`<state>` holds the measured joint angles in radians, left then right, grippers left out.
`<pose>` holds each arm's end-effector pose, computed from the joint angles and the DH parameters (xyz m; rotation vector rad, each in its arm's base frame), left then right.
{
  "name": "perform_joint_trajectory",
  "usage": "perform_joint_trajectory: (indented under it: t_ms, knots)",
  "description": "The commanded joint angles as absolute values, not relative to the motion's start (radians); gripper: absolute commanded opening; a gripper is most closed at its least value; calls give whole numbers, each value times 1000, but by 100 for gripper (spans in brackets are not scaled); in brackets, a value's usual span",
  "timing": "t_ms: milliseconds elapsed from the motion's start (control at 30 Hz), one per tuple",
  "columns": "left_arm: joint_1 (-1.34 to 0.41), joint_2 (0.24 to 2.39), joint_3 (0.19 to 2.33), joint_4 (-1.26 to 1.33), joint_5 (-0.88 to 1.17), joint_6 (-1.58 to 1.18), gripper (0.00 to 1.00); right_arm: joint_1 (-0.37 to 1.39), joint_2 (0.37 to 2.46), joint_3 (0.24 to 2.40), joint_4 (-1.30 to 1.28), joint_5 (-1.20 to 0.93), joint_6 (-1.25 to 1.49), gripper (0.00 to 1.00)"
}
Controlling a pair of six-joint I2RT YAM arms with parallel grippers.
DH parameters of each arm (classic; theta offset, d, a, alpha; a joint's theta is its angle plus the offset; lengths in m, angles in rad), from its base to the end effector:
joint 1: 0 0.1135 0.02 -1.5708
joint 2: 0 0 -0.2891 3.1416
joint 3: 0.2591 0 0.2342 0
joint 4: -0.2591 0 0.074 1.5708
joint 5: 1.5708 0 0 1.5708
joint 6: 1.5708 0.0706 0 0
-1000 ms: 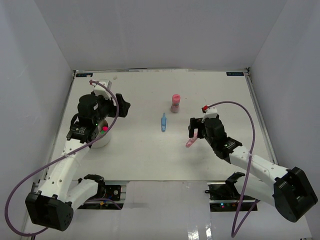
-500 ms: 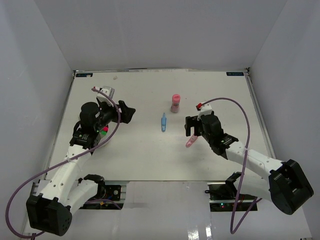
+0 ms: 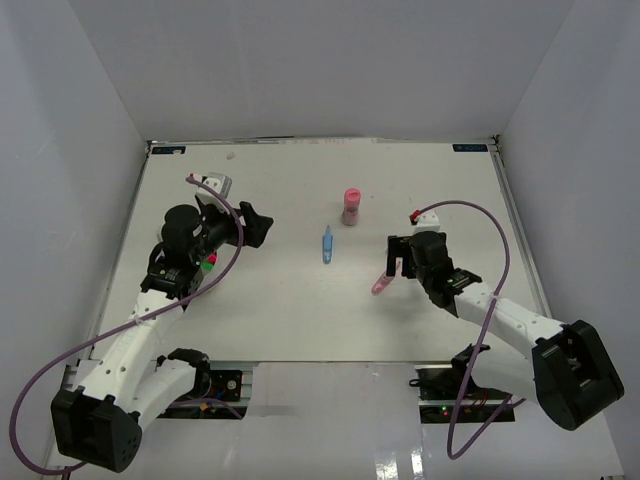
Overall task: Sort the stationery into containers
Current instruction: Pick up the pen from the center of the board.
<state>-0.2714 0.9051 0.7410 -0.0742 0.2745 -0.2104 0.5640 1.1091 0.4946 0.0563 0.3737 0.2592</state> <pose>0.1996 -0.0754 0.3296 0.2543 1.8218 -0.5883 0.2076 0.1008 0.2168 -0.1001 2.0856 0.1009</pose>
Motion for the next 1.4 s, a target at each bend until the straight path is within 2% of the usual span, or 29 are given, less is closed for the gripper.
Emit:
perform_joint_trajectory:
  t_ms: [0,67,500,1000,1033,1267,1333,1367]
  knots:
    - [-282,899,730,-64,265,-202,98,499,1149,525,32,341,295,95]
    - [-287,902,729,-66,264,-198,98,439,1182,570,32,301,266,95]
    - [-310,913,727,-74,241,-178,98,354,1407,755,-30,141,20,95]
    - [-325,920,727,-77,241,-169,98,310,1589,831,-107,69,12,100]
    - [-328,922,727,-77,239,-169,98,308,1595,834,-110,72,12,94]
    - [-334,928,727,-77,241,-166,98,307,1614,839,-123,84,12,88]
    - [-334,928,727,-77,239,-164,98,307,1615,839,-124,90,17,80]
    - [-336,928,727,-77,239,-164,98,307,1615,839,-124,91,20,79]
